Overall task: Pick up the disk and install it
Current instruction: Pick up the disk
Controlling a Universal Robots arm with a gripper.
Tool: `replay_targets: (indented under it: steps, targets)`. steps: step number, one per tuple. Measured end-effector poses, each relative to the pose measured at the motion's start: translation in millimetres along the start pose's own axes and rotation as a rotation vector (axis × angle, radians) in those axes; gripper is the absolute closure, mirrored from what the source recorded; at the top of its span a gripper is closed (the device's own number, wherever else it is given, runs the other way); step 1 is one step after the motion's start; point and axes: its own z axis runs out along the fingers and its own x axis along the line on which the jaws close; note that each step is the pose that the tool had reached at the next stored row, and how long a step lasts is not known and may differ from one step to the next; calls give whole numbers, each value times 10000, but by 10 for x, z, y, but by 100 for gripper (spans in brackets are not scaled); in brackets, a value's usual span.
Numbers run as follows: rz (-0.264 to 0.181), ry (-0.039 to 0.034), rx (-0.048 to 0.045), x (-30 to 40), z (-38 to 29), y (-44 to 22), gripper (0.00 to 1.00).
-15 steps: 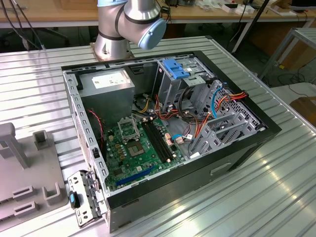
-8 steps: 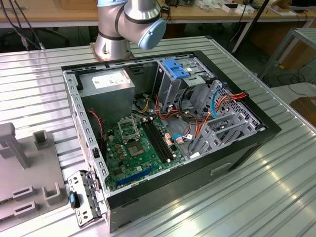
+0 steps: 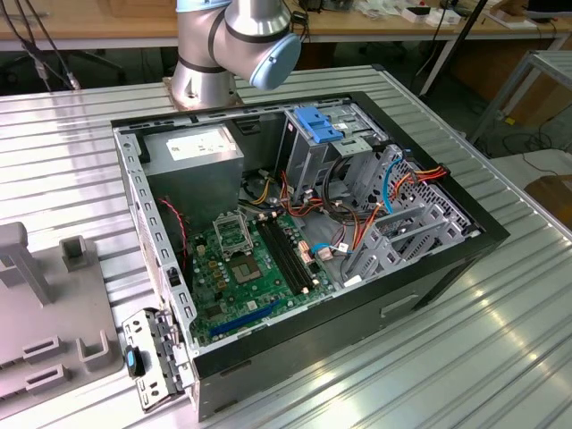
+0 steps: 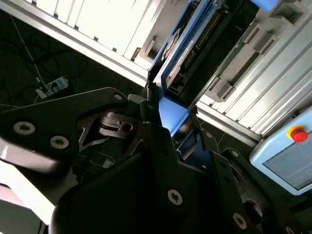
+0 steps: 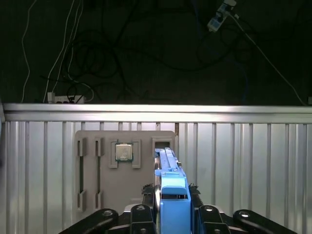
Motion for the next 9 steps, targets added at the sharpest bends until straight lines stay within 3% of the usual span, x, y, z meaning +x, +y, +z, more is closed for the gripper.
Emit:
replay_targets:
  steps: [1, 3, 9]
  targets:
    - [0, 0, 1, 0, -38, 0, 63]
    - [0, -1, 2, -2, -202, 0, 63]
    - [0, 0, 1, -4, -423, -1, 63]
